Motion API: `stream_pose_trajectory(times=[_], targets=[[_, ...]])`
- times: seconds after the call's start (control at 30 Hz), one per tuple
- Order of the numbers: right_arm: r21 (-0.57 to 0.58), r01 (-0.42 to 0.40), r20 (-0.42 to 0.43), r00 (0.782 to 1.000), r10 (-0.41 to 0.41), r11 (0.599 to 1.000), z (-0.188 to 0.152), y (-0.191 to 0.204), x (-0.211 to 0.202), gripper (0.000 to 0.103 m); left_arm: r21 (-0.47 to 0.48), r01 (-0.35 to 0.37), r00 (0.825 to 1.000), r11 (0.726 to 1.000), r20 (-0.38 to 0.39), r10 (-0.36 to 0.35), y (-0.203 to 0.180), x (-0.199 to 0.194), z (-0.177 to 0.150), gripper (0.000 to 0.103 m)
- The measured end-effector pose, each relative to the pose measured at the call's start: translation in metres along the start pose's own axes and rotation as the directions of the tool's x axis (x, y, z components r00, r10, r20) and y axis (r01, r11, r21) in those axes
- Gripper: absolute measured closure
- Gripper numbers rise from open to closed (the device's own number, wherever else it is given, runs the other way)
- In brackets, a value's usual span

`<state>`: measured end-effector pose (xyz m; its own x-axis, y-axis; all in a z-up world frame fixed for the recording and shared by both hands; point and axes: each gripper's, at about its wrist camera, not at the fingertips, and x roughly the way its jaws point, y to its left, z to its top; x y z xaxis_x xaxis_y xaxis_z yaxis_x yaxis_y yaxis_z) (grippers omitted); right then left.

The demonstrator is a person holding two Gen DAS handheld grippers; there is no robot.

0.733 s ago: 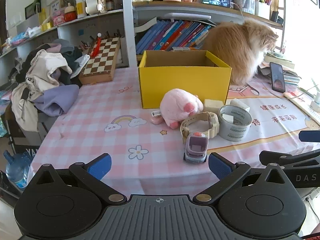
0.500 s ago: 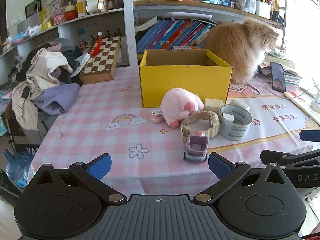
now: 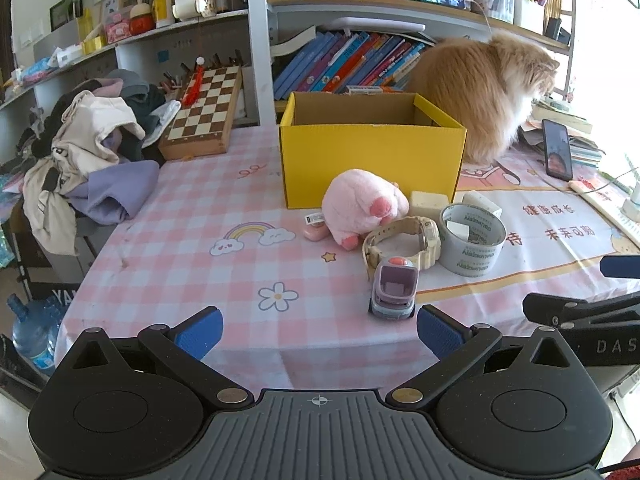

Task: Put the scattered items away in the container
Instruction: 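Move the left tool toward the lavender toy truck while the right tool approaches the tape roll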

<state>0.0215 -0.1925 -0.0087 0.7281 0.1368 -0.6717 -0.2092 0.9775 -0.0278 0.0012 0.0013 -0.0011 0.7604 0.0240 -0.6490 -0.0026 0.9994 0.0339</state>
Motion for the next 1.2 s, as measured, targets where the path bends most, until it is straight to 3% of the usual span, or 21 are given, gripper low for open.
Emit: stream_pose_trajectory(times=[0.37, 1.2], targets=[[-0.001, 0.004, -0.004, 1.0, -0.004, 1.0, 0.0008, 0.0, 0.0029, 0.0, 0.016, 0.012, 1.0, 1.0, -0.023, -0.012, -0.0017, 0.0059, 0.0032, 0.0], [-0.013, -0.009, 0.021, 1.0, 0.01, 1.0, 0.0021, -0.0004, 0.002, 0.0, 0.034, 0.031, 1.0, 0.999, 0.002, -0.031, -0.005, 0.0069, 0.0072, 0.0]])
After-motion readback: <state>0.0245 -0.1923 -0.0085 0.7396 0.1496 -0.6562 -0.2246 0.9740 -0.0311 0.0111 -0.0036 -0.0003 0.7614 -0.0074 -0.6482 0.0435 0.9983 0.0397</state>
